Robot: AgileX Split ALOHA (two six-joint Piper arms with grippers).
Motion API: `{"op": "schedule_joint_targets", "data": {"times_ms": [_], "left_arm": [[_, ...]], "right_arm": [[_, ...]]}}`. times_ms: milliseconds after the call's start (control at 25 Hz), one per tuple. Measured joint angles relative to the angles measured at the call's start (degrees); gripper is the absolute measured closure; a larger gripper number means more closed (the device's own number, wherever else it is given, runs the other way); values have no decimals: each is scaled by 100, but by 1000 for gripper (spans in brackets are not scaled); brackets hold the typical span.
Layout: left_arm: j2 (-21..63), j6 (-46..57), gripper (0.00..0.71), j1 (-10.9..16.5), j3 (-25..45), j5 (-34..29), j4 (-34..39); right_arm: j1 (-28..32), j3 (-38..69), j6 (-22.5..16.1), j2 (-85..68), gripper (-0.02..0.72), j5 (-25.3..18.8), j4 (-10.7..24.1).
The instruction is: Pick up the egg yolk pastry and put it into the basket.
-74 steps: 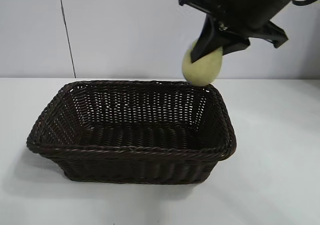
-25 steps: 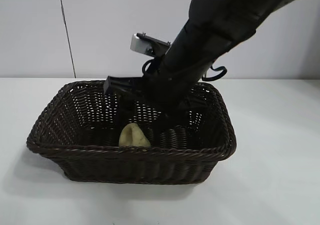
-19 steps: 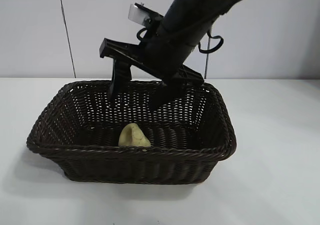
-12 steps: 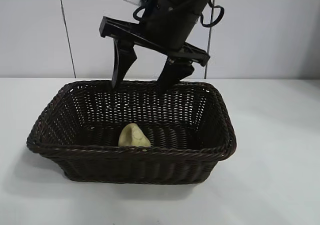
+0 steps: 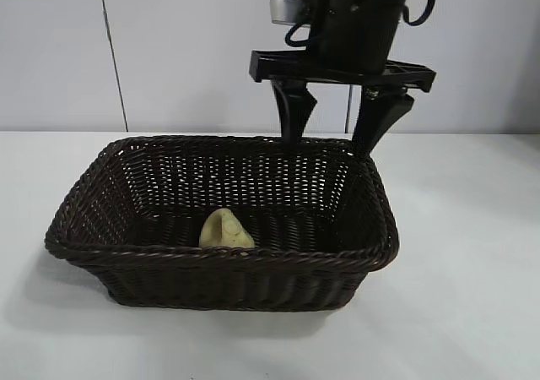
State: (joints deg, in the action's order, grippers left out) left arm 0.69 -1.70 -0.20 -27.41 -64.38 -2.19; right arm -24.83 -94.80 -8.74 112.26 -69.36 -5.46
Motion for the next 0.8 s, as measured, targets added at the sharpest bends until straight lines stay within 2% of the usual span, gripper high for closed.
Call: {"op": "schedule_joint_targets", "data": {"times_ms": [240,600,800], "left_arm": [[0,0,193,0,0,0,0],[0,0,193,0,0,0,0],[0,4,193,0,0,0,0]], "right_arm": [[757,-6,-10,0,167,-14,400],[1972,-6,-10,0,167,-14,641],[2127,6,158,-21,167,-14,656]]}}
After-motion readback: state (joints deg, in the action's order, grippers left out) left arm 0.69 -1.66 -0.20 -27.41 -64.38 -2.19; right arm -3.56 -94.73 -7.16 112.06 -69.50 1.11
